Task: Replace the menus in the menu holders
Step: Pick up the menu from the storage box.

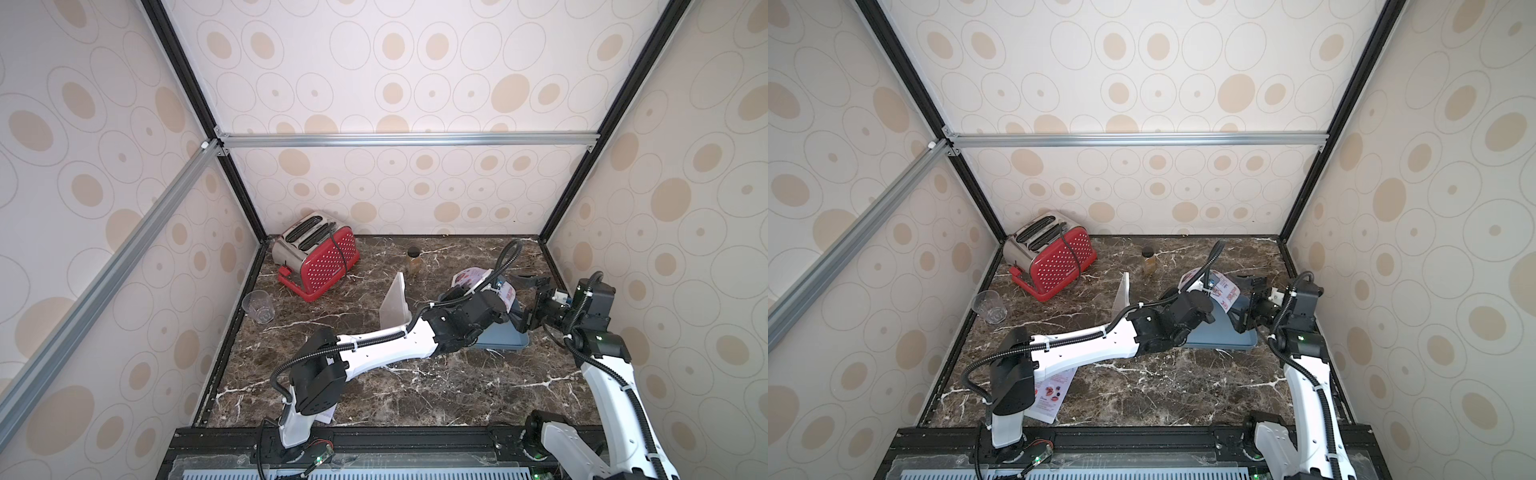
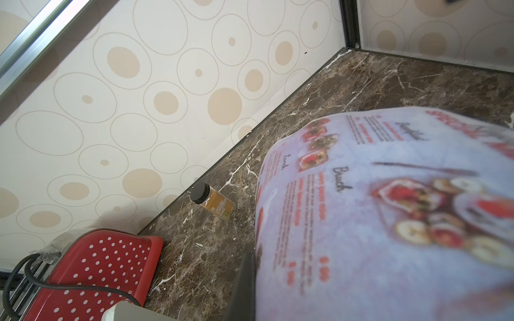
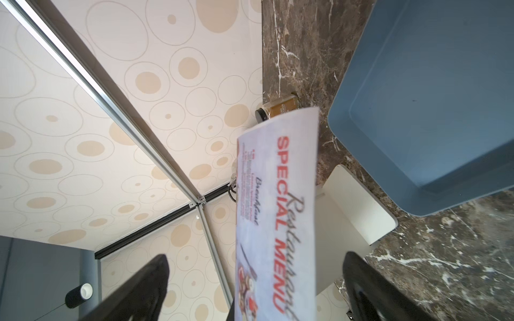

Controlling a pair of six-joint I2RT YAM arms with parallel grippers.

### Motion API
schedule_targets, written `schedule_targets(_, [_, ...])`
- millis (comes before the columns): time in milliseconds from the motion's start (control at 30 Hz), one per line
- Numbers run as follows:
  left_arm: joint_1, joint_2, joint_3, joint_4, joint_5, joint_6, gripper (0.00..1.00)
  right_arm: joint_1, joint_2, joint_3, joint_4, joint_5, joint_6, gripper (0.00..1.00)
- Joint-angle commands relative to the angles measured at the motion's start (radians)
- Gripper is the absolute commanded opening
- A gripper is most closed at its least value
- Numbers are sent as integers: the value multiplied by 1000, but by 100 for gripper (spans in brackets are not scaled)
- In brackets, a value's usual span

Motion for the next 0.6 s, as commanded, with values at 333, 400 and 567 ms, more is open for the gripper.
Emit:
schedule_targets(333, [-4,-56,19,29,-11,-17,0,-2,38,-17,213,-45,141,57])
schedule_targets(400, [-4,-60,11,37,-9,-17,0,-2,44,-12,211,-51,135,50])
schedule_targets(567, [-7,-69,-5,50,-15,-11,0,-2,49,0,185,-52,112,31])
